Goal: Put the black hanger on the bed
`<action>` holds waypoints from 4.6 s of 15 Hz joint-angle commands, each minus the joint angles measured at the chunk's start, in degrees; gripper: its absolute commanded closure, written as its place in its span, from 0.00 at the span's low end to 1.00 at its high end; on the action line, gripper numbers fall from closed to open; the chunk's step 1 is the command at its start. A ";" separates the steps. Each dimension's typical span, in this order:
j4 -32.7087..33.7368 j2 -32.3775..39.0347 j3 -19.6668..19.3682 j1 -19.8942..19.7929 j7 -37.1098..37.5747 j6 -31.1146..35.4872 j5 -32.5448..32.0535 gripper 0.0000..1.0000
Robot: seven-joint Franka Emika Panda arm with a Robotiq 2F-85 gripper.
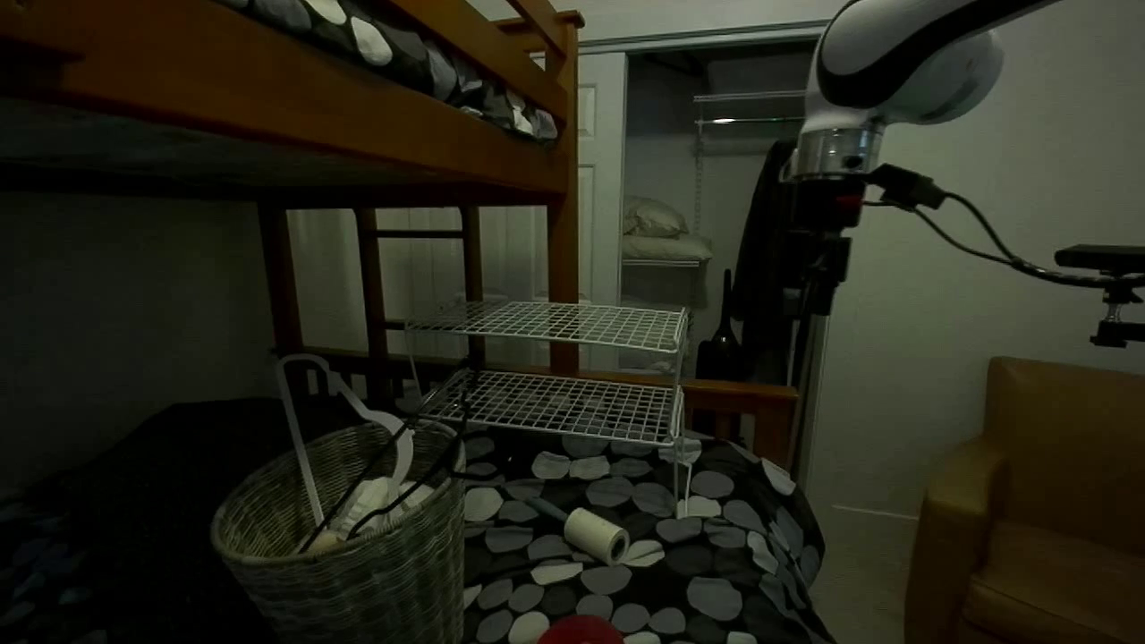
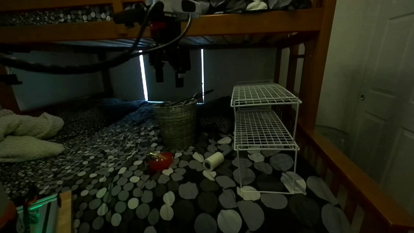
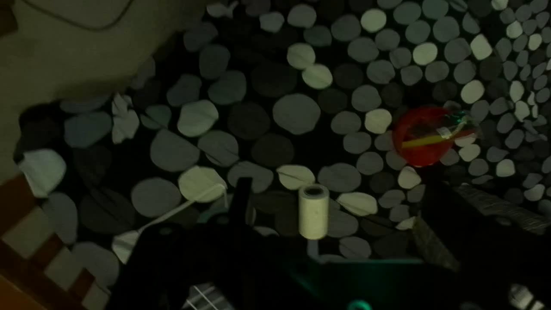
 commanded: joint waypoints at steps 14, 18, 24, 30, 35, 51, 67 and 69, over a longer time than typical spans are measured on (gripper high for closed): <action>-2.49 13.06 2.31 6.50 -0.07 25.19 24.99 0.00; 2.17 24.73 0.94 10.77 -8.07 28.39 44.20 0.00; 5.72 29.85 7.76 6.62 -10.29 27.34 52.09 0.00; 14.14 37.20 11.12 6.43 -17.46 32.67 72.52 0.00; 22.90 45.67 13.25 7.37 -23.10 44.10 80.32 0.00; 36.83 57.94 14.53 9.76 -24.54 49.25 79.87 1.00; 32.63 51.86 15.82 3.75 -23.12 13.07 95.50 1.00; 31.87 52.29 15.52 5.71 -21.24 9.11 91.76 1.00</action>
